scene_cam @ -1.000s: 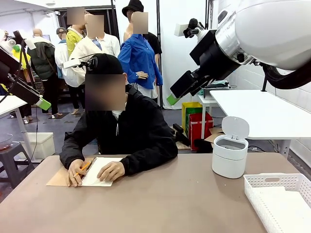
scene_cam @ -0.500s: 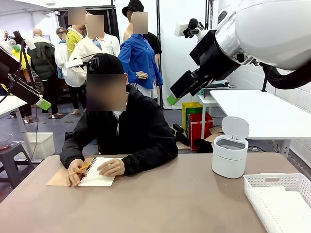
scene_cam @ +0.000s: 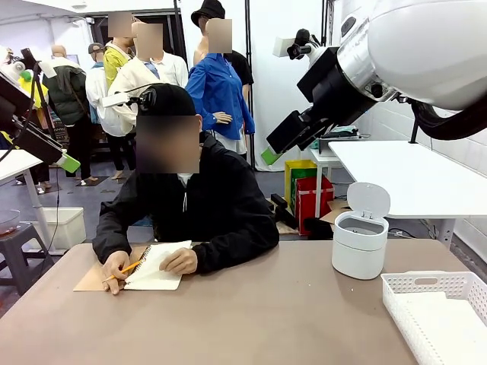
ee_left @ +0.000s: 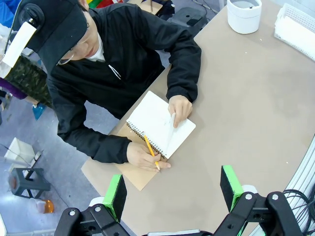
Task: Sort the paper based on its condition.
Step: If a person hands you a paper, place it in the Organizing basket , and if it's crumpled, put it in the Trash can.
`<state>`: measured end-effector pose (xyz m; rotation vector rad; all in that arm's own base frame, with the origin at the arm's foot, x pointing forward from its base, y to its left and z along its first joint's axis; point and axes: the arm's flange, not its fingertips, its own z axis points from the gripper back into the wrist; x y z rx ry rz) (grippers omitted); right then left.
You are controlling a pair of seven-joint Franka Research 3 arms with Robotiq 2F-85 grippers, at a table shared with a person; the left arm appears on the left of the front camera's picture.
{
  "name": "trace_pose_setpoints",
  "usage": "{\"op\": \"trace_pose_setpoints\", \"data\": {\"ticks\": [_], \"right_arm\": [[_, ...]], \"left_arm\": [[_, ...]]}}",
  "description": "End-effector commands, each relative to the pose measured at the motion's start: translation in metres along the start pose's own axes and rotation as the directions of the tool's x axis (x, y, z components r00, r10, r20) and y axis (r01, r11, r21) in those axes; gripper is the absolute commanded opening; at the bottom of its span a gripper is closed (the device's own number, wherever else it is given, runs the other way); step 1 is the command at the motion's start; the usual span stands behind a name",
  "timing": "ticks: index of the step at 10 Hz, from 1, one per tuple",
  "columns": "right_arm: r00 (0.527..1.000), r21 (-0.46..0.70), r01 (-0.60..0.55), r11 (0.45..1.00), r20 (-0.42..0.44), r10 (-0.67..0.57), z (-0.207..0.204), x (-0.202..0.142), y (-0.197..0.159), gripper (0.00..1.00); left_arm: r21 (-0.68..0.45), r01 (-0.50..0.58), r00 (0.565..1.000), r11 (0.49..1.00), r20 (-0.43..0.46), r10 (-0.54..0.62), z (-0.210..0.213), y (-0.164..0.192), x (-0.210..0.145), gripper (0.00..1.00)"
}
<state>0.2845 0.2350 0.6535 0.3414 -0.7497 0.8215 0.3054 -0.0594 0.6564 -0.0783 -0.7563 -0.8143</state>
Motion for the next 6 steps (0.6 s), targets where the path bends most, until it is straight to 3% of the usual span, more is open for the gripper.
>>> {"op": "trace_pose_setpoints", "data": {"ticks": [1, 6], "right_arm": [[1.000, 0.002, 0.003, 1.000, -0.008, -0.003, -0.0008, -0.0017, 0.0003, 1.00], [1.000, 0.002, 0.003, 1.000, -0.008, -0.003, -0.0008, -0.0017, 0.0003, 1.00]], "left_arm": [[-0.001, 0.000, 1.000, 1.000, 0.001, 0.000, 0.0003, 0.0003, 0.0003, 1.00], [-0.001, 0.000, 1.000, 1.000, 0.001, 0.000, 0.0003, 0.0003, 0.0003, 1.00]]}}
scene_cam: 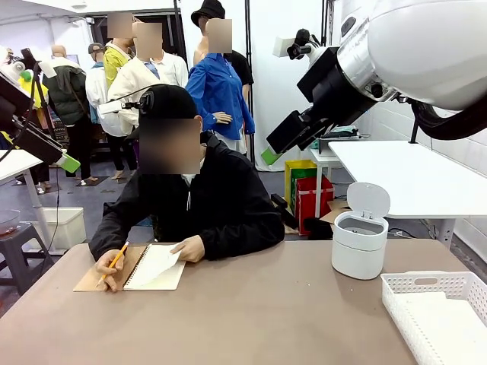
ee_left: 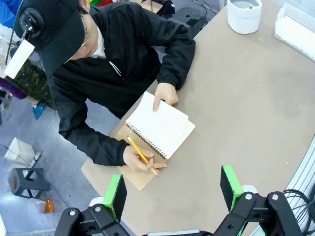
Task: Sort the paper based on its condition.
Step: If a person hands you a paper, place it in the Organizing basket , and if it's crumpled, put it in the Trash can.
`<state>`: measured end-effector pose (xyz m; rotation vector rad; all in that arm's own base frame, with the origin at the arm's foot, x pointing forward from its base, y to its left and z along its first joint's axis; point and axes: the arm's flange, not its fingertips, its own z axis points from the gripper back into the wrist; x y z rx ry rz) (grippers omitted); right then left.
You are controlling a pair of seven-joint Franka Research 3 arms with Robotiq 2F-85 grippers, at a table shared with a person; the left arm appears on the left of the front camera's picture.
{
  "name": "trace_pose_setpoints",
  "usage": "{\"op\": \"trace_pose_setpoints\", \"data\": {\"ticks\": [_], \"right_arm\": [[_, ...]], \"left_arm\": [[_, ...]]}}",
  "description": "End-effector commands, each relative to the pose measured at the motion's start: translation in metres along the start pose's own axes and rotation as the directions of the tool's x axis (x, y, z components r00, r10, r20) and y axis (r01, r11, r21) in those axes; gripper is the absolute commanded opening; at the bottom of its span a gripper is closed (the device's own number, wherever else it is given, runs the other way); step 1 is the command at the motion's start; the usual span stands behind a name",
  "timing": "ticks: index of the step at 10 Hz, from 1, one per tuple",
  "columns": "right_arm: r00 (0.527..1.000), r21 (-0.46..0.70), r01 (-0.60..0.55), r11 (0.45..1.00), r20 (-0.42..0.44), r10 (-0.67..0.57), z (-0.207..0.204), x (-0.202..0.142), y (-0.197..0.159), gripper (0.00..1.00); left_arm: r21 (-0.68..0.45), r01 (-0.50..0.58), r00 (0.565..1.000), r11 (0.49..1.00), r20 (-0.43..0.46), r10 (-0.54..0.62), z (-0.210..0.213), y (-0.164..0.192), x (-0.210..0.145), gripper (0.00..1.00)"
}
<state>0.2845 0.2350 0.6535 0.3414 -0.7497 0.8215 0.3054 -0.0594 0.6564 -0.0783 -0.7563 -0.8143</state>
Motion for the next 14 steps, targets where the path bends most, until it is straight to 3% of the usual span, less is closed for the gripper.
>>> {"op": "trace_pose_setpoints", "data": {"ticks": [1, 14], "right_arm": [[1.000, 0.002, 0.003, 1.000, -0.008, -0.003, -0.0008, -0.0017, 0.0003, 1.00], [1.000, 0.002, 0.003, 1.000, -0.008, -0.003, -0.0008, -0.0017, 0.0003, 1.00]], "left_arm": [[-0.001, 0.000, 1.000, 1.000, 0.001, 0.000, 0.0003, 0.0003, 0.0003, 1.00], [-0.001, 0.000, 1.000, 1.000, 0.001, 0.000, 0.0003, 0.0003, 0.0003, 1.00]]}}
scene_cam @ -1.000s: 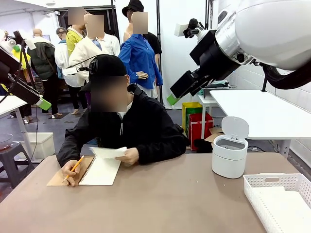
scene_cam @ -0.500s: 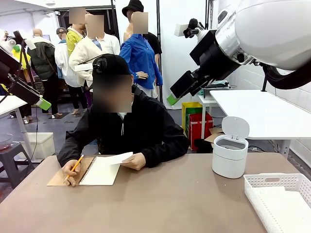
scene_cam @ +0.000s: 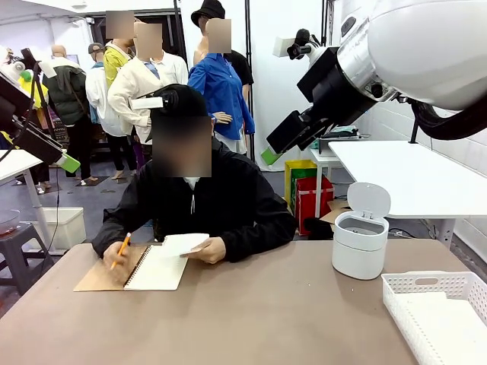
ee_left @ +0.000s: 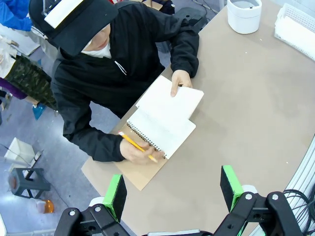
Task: Sort the paper based on its condition.
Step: If a person hands you a paper, place it in the Organizing basket , and if it's crumpled, put it in the Trash can.
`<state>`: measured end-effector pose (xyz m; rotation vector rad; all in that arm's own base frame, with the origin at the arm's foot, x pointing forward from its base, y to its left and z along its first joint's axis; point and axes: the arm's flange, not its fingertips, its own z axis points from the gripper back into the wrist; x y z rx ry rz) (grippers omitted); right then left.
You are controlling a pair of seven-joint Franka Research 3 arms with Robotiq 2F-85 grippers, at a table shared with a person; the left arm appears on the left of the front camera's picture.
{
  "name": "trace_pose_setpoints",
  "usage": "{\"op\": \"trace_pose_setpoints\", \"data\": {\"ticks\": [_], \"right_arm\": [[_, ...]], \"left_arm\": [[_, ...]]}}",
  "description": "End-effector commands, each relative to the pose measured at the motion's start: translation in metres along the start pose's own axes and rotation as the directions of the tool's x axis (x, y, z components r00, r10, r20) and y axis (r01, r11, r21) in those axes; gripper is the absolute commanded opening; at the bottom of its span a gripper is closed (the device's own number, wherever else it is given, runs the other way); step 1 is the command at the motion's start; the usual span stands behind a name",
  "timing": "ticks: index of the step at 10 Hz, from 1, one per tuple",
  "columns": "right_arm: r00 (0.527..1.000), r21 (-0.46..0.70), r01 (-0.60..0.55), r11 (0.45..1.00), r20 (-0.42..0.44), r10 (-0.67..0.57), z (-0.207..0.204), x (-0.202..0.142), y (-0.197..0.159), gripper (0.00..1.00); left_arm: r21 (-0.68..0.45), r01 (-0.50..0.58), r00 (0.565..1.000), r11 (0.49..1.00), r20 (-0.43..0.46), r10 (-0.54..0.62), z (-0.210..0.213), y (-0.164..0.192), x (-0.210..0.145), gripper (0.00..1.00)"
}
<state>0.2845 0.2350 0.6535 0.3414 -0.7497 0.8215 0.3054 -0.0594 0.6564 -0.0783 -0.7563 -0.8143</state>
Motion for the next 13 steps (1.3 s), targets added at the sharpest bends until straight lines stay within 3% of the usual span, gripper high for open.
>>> {"op": "trace_pose_setpoints", "data": {"ticks": [1, 13], "right_arm": [[1.000, 0.002, 0.003, 1.000, -0.008, -0.003, -0.0008, -0.0017, 0.0003, 1.00], [1.000, 0.002, 0.003, 1.000, -0.008, -0.003, -0.0008, -0.0017, 0.0003, 1.00]], "left_arm": [[-0.001, 0.000, 1.000, 1.000, 0.001, 0.000, 0.0003, 0.0003, 0.0003, 1.00], [-0.001, 0.000, 1.000, 1.000, 0.001, 0.000, 0.0003, 0.0003, 0.0003, 1.00]]}}
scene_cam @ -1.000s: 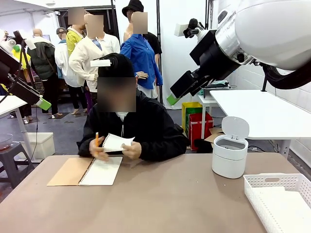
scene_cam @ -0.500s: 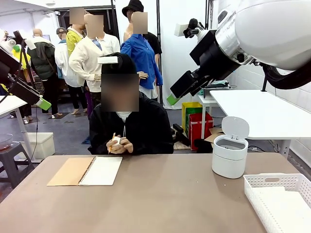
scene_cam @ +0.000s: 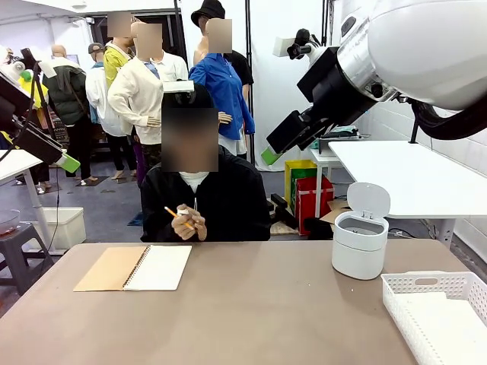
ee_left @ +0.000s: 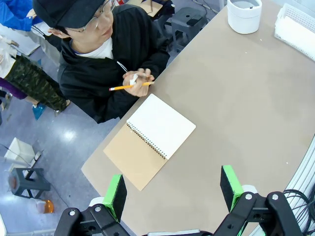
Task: Sort the paper based on its condition.
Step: If a person hands you a paper, place it in the Organizing basket , and if it's crumpled, put it in the Trash can.
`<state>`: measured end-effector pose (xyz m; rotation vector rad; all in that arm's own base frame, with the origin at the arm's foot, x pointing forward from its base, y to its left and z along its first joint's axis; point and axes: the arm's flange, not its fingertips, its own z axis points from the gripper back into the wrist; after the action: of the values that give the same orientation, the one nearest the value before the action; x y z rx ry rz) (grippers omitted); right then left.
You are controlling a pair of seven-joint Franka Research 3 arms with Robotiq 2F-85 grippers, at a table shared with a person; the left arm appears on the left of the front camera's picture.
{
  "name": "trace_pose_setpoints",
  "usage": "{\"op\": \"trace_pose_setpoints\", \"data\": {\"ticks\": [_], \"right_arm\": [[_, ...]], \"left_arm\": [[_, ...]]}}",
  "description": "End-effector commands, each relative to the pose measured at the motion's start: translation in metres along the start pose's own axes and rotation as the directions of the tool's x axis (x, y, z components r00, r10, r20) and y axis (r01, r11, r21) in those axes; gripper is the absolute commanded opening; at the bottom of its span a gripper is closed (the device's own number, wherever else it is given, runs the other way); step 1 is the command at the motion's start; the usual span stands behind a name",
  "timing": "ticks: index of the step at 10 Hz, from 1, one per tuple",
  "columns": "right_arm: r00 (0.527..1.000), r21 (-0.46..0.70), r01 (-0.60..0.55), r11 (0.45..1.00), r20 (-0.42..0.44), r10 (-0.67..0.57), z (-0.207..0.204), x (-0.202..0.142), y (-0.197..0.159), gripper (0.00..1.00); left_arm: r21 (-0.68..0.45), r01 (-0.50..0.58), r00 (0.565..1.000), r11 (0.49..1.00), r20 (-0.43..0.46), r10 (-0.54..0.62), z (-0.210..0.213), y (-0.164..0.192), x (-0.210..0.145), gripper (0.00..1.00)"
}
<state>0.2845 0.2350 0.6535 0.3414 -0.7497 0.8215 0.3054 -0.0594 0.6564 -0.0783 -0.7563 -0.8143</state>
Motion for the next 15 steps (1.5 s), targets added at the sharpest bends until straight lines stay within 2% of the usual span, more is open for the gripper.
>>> {"op": "trace_pose_setpoints", "data": {"ticks": [1, 15], "right_arm": [[1.000, 0.002, 0.003, 1.000, -0.008, -0.003, -0.0008, -0.0017, 0.0003, 1.00], [1.000, 0.002, 0.003, 1.000, -0.008, -0.003, -0.0008, -0.0017, 0.0003, 1.00]], "left_arm": [[-0.001, 0.000, 1.000, 1.000, 0.001, 0.000, 0.0003, 0.0003, 0.0003, 1.00], [-0.001, 0.000, 1.000, 1.000, 0.001, 0.000, 0.0003, 0.0003, 0.0003, 1.00]]}}
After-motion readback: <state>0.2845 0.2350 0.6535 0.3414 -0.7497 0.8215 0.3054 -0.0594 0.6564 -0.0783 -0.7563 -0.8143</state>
